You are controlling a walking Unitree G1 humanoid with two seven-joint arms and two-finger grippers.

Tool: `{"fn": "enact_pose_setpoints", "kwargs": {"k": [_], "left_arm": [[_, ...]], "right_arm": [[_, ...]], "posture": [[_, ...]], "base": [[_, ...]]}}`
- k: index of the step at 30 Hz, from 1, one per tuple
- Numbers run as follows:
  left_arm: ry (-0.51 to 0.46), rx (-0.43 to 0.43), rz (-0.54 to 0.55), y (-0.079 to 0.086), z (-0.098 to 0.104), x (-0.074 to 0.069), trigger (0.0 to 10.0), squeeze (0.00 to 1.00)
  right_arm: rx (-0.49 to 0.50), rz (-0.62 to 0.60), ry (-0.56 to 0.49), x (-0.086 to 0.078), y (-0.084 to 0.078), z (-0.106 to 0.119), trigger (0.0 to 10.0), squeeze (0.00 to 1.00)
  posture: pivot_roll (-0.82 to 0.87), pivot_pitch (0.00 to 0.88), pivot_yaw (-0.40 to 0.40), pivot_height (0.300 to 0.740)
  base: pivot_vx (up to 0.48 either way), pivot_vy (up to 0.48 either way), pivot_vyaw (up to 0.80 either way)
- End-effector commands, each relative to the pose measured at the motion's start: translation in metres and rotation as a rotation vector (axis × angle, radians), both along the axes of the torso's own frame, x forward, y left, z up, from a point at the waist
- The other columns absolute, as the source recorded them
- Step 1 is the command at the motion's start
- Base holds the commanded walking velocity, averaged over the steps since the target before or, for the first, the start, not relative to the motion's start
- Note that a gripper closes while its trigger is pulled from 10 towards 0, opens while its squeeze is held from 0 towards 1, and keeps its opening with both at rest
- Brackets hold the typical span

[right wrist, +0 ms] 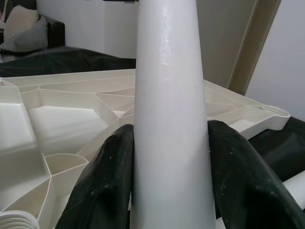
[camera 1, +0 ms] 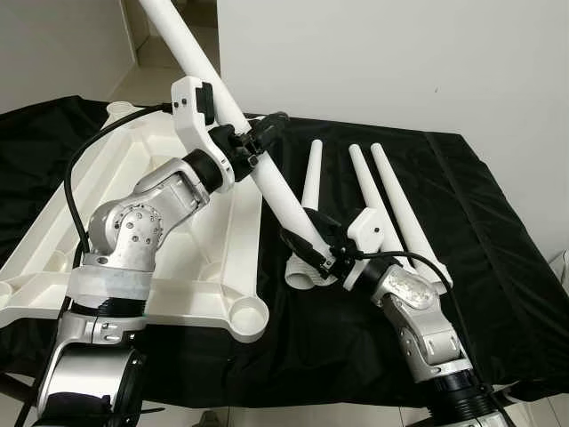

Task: Building children table

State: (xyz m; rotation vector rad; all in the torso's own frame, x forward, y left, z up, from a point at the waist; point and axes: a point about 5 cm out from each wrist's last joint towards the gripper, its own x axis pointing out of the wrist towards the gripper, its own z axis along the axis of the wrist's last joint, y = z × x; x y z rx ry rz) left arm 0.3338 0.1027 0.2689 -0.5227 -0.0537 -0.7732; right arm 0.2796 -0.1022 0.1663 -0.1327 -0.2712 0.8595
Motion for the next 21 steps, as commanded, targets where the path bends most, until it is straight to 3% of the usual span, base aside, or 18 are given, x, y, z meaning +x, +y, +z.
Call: {"fn": "enact_pose_setpoints", "kwargs": {"k": [1,7,8,10,11,17,18,21], "left_arm": [[-0.16,-0.045,-0.302,-0.01,0.01,-0.013,0.0,0.0],[-0.155,-0.049,-0.306,-0.011,0.011,-0.014,0.0,0.0],[-0.147,-0.039,-0.298,-0.012,0.01,-0.013,1.2,0.0],[-0.147,-0.039,-0.298,-0.012,0.01,-0.013,1.2,0.0],[-0.151,-0.028,-0.304,-0.014,0.01,-0.014,10.0,0.0],[-0.192,0.03,-0.274,-0.022,0.01,-0.019,10.0,0.0],[-0.203,0.044,-0.258,-0.023,0.011,-0.019,10.0,0.0],[-0.203,0.044,-0.258,-0.023,0.011,-0.019,10.0,0.0]], "right_arm": [[0.002,-0.014,-0.023,-0.001,-0.004,0.002,10.0,0.0],[-0.004,-0.026,-0.021,-0.002,-0.004,0.0,10.0,0.0],[-0.006,-0.033,-0.007,-0.002,-0.005,-0.002,10.0,0.44],[-0.006,-0.033,-0.007,-0.002,-0.005,-0.002,10.0,0.44],[-0.002,-0.03,0.005,-0.002,-0.005,-0.002,10.0,1.0],[-0.043,-0.105,0.047,0.007,-0.006,-0.002,10.0,1.0],[-0.062,-0.12,0.055,0.009,-0.006,-0.001,10.0,0.81],[-0.062,-0.12,0.055,0.009,-0.006,-0.001,10.0,0.81]], "posture": [[0.07,0.0,-0.017,0.74],[0.07,0.0,-0.017,0.74],[0.07,0.0,-0.018,0.74],[0.07,0.0,-0.018,0.74],[0.07,0.0,-0.019,0.74],[0.07,0.0,-0.022,0.74],[0.07,0.0,-0.022,0.74],[0.07,0.0,-0.022,0.74]], "base": [[0.0,0.0,0.0],[0.0,0.0,0.0],[0.0,0.0,0.0],[0.0,0.0,0.0],[0.0,0.0,0.0],[0.0,0.0,0.0],[0.0,0.0,0.0],[0.0,0.0,0.0]]}}
